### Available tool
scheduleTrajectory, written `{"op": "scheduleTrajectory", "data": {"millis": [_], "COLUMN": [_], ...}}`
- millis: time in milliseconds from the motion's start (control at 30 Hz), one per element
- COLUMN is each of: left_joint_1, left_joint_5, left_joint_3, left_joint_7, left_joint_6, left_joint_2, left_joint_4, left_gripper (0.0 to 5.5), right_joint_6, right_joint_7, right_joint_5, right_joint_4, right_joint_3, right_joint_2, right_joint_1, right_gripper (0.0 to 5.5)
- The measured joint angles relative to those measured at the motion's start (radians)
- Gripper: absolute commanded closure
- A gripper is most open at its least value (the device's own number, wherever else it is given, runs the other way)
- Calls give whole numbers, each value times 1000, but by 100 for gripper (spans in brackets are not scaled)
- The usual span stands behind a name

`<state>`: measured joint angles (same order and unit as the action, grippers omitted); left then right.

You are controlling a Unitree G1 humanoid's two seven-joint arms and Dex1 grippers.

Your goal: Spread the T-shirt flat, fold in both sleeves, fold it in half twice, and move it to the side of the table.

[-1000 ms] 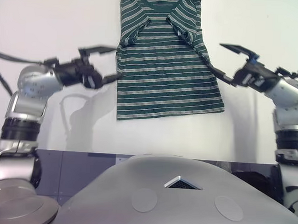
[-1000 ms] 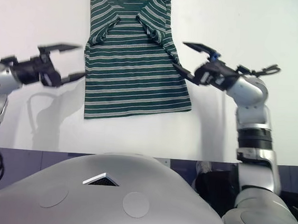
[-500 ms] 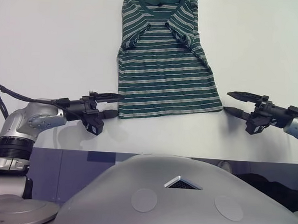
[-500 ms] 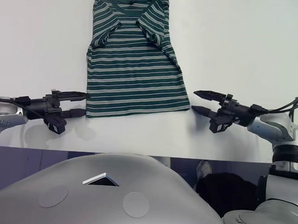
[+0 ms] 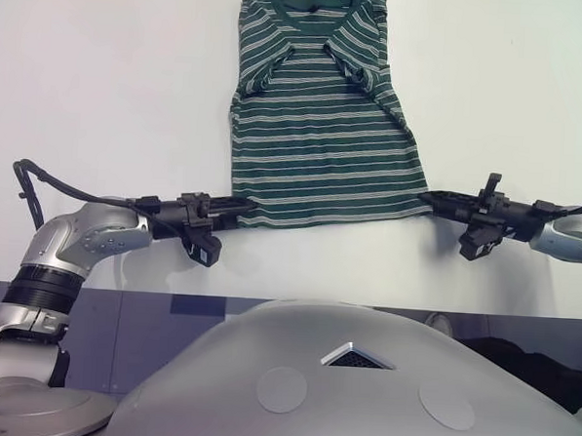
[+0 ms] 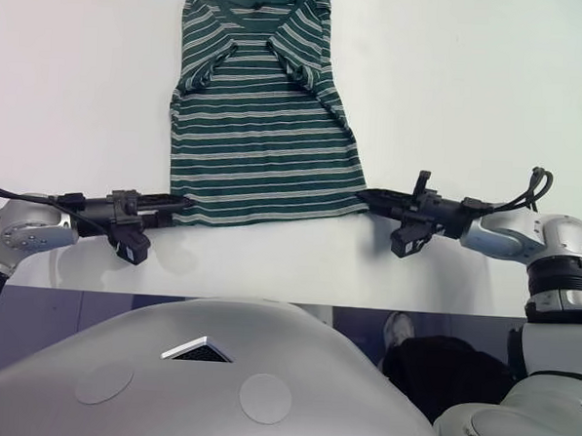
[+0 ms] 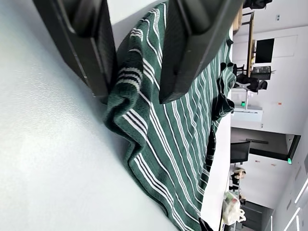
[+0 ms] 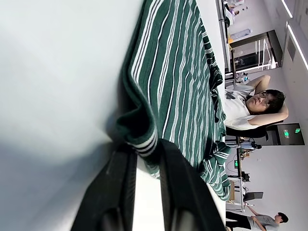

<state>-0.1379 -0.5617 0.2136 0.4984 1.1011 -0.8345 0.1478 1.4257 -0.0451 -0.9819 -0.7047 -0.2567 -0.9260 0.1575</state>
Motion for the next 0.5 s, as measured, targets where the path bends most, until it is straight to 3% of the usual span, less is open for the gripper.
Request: {"op": "scheduleTrajectory", "data": {"millis": [133,267,400,500], "left_joint_1": [32,77,113,160], "left_joint_5": [59,255,429,653], "left_joint_3": [46,159,220,231], "left_joint_7": [22,174,331,514], "left_joint_6": [0,-70,-222,-434], "left_joint_2": [-37,-85,-102,-191], "left_joint_4": [14,-13,-104,-252], "left_gripper": [521,548,548,548], "right_joint_6": [-2,-114,-461,-782], "right_joint_7": [87,370,749,1051], "right_joint_5": [131,493,960,1262], "right_joint_4": [-14,188,459,696], "right_joint_3": [-74,-262,-345,-345], "right_joint_2": [-20,-85,-212,-362], "right_joint_1": [33,37,38,31], "right_gripper": [550,550,550,550]}}
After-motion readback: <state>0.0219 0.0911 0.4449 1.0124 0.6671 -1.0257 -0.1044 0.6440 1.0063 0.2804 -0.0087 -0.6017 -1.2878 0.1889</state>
